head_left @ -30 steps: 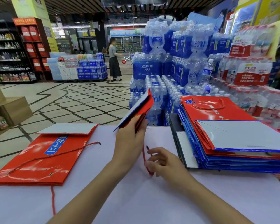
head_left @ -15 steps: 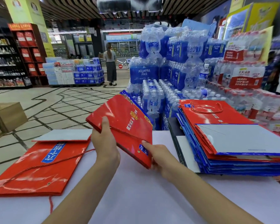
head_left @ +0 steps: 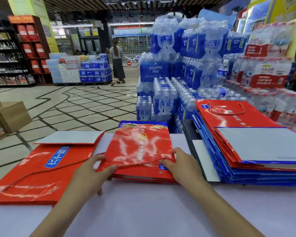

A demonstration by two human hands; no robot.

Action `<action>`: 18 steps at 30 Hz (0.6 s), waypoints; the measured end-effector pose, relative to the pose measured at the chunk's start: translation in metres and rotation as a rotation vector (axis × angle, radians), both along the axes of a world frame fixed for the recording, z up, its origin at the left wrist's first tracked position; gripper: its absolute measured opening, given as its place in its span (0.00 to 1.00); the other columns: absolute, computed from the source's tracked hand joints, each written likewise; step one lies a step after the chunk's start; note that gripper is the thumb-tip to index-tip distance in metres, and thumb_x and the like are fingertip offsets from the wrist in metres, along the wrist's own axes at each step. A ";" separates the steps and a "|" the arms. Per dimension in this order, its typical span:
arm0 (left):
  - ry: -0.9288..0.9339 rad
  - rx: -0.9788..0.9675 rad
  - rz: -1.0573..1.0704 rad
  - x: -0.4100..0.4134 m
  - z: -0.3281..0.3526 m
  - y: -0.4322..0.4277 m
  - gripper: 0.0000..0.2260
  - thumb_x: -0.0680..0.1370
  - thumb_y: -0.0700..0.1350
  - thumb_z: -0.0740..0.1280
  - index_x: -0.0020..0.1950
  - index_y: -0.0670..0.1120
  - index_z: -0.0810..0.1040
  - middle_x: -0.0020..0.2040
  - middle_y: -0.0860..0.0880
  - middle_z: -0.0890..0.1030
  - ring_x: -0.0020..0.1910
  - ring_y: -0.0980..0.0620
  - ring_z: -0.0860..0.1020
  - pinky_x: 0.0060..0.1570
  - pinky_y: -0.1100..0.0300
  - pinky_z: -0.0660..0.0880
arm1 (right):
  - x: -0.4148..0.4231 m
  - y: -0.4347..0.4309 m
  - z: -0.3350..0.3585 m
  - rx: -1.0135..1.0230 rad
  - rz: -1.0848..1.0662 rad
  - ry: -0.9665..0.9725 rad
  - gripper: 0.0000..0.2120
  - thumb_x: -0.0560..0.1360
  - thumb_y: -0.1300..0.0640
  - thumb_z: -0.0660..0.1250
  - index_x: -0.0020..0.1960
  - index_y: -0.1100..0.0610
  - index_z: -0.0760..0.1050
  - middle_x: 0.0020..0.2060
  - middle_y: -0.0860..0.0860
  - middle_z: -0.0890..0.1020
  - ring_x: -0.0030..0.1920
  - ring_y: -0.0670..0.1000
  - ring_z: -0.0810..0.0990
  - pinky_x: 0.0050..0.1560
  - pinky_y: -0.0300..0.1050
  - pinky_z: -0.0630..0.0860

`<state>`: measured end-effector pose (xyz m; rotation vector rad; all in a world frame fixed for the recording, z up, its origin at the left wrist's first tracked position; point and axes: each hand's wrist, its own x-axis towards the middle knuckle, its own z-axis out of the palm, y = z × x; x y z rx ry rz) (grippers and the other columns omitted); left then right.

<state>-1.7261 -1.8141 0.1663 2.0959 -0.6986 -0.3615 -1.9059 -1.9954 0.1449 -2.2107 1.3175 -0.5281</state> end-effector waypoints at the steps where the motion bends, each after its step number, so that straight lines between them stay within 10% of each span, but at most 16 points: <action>1: -0.151 0.197 -0.043 0.003 -0.004 0.002 0.18 0.73 0.60 0.69 0.60 0.58 0.75 0.40 0.52 0.85 0.34 0.49 0.81 0.35 0.58 0.76 | -0.001 0.002 0.000 -0.060 0.007 0.052 0.22 0.74 0.37 0.66 0.59 0.51 0.71 0.52 0.50 0.81 0.53 0.54 0.79 0.48 0.47 0.75; 4: -0.503 0.563 -0.073 0.002 -0.002 0.000 0.22 0.72 0.70 0.61 0.62 0.62 0.76 0.57 0.54 0.82 0.56 0.50 0.78 0.52 0.58 0.75 | 0.000 0.006 0.001 -0.146 0.025 0.158 0.21 0.76 0.37 0.63 0.59 0.51 0.71 0.52 0.50 0.77 0.52 0.55 0.78 0.44 0.46 0.71; 10: -0.812 0.850 -0.270 0.002 0.024 -0.033 0.18 0.73 0.65 0.65 0.55 0.54 0.76 0.53 0.53 0.79 0.55 0.49 0.77 0.46 0.58 0.69 | 0.002 0.004 0.003 -0.194 0.050 0.241 0.20 0.76 0.36 0.62 0.54 0.53 0.71 0.49 0.49 0.68 0.45 0.53 0.76 0.43 0.45 0.69; 18: -0.680 0.333 -0.822 -0.008 -0.005 -0.107 0.10 0.78 0.56 0.64 0.56 0.53 0.78 0.48 0.55 0.76 0.46 0.56 0.73 0.48 0.58 0.73 | 0.001 -0.003 -0.002 -0.245 0.062 0.176 0.13 0.79 0.43 0.62 0.49 0.53 0.74 0.46 0.49 0.74 0.44 0.50 0.73 0.42 0.43 0.66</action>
